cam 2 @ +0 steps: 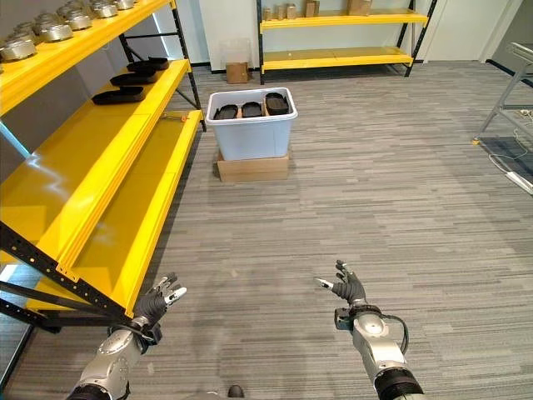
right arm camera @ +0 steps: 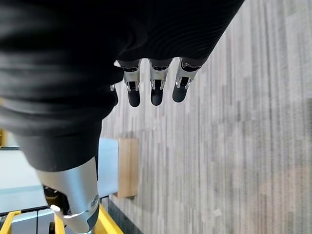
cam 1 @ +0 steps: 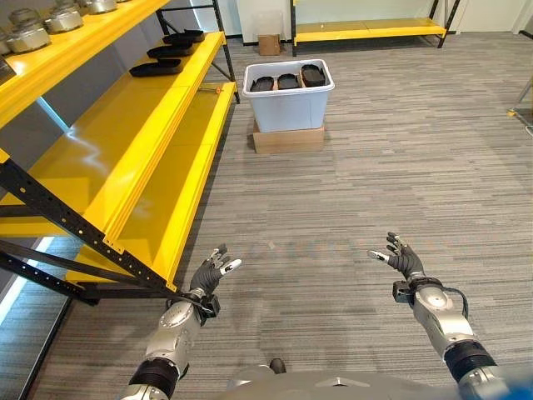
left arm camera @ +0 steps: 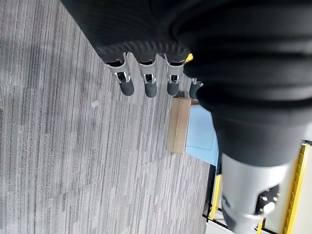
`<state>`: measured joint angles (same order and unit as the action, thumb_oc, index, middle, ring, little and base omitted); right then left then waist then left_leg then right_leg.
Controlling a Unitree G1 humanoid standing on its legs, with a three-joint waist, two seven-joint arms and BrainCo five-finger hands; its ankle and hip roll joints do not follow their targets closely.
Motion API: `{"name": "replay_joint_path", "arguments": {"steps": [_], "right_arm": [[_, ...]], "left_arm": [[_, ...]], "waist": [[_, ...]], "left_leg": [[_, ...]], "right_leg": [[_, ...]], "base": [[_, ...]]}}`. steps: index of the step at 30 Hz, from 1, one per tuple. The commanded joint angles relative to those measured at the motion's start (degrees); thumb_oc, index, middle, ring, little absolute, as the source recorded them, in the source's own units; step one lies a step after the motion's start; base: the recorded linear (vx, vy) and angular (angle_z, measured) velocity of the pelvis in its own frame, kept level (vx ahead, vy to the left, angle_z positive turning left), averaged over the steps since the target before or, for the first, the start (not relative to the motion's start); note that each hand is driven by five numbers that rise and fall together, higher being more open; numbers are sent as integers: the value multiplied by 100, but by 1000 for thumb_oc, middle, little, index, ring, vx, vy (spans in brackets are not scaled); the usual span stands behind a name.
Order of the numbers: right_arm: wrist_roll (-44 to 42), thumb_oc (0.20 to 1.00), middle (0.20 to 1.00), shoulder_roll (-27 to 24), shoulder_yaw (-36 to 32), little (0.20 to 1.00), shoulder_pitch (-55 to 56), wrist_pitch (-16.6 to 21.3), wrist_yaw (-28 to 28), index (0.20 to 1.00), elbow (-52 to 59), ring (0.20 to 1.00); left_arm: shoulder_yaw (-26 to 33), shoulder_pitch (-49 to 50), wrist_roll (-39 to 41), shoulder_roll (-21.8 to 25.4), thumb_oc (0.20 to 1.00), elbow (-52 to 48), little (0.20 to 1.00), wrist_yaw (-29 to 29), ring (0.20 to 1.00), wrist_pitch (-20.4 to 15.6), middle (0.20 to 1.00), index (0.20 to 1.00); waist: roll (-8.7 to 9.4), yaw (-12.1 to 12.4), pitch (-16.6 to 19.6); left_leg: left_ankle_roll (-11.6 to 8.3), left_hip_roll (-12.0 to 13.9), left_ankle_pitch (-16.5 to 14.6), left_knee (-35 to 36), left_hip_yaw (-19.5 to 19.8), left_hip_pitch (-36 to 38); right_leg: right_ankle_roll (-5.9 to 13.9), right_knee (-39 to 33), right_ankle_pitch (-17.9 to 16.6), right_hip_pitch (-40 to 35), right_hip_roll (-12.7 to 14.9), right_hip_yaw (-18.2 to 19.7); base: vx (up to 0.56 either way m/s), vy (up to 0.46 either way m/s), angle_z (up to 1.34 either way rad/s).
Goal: Move parts from the plastic box to the shelf.
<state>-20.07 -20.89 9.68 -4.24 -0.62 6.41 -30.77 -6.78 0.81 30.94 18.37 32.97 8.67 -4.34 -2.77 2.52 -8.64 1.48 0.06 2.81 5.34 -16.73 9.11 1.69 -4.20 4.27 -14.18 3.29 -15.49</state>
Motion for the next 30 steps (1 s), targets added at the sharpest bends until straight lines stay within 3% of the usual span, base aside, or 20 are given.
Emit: {"name": "replay_joint_path", "arguments": {"steps": [1,4,13,19,25,30], "right_arm": [[-76,1000,1000,45,-21,1000,-269,109,208,1000,147,1000],[-52,1000,1000,44,23,1000,-272,79,320,1000,146,1000],[-9,1000,1000,26,28,1000,-473,171,249,1000,242,1000],[84,1000,1000,43,133,1000,-506,160,368,1000,344,1000],[-61,1000,1000,-21,-47,1000,-409,74,247,1000,359,1000],[-198,1000,1000,-55,-91,1000,-374,132,232,1000,475,1000]], "left_arm": [[-34,-382,-389,145,1000,-3,1000,-53,1000,-278,1000,1000],[-176,-434,-963,312,1000,-170,1000,-56,1000,-493,1000,1000],[-420,-512,-834,486,1000,-1235,1000,568,1000,-340,1000,1000],[-426,-595,-480,478,1000,-1479,1000,716,1000,-48,1000,1000],[-320,-591,-678,579,1000,-1717,1000,619,1000,337,1000,1000],[-340,-619,-710,631,1000,-1599,1000,584,1000,420,1000,1000]], "waist": [[178,53,72],[161,27,68],[93,72,36],[132,88,107],[156,96,116],[180,68,68]], "left_leg": [[-430,327,-359,-279,-168,186],[-427,331,-362,-294,-195,152],[-396,321,-377,-327,-184,136],[-374,295,-397,-326,-179,159],[-277,177,-442,-260,-101,182],[-181,99,-479,-293,-46,133]], "right_leg": [[440,-80,-720,335,556,-336],[440,-80,-716,374,557,-322],[419,-79,-718,368,563,-351],[431,-72,-703,332,561,-340],[477,-21,-697,325,591,-280],[496,256,-589,424,610,-195]], "base": [[0,0,0],[-21,22,-4],[-13,31,-1],[14,52,0],[12,93,1],[-5,128,-1]]}}
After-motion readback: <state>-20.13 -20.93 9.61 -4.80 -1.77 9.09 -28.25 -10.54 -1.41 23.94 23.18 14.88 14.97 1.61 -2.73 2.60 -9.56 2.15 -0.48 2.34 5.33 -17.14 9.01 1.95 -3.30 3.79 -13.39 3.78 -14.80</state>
